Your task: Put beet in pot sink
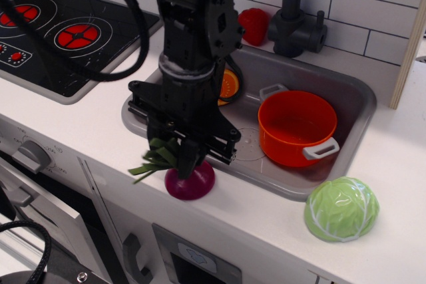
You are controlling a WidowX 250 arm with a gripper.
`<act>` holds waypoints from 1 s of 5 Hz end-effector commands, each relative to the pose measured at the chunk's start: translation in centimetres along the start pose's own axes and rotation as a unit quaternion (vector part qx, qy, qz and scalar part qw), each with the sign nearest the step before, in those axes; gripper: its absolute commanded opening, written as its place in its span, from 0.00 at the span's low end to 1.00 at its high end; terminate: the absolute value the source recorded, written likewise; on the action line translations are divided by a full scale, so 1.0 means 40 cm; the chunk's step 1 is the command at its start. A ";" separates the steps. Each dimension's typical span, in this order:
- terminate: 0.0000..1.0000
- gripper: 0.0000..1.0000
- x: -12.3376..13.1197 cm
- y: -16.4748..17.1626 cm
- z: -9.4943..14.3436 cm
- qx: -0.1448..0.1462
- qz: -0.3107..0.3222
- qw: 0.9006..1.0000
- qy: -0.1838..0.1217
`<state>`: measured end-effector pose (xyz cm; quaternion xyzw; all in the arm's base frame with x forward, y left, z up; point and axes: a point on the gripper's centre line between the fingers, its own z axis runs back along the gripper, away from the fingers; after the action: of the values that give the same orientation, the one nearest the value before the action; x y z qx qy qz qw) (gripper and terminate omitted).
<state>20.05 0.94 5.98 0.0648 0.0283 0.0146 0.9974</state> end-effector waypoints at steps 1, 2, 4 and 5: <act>0.00 0.00 0.078 0.036 0.091 -0.020 0.044 0.999 -0.016; 0.00 0.00 0.140 0.045 0.142 -0.044 0.098 0.994 -0.029; 0.00 0.00 0.262 -0.019 0.121 -0.070 0.150 0.986 -0.034; 0.00 0.00 0.288 -0.057 0.086 -0.084 0.148 0.983 -0.069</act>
<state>31.67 -2.32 7.01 -0.0141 -0.0353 0.1593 0.9865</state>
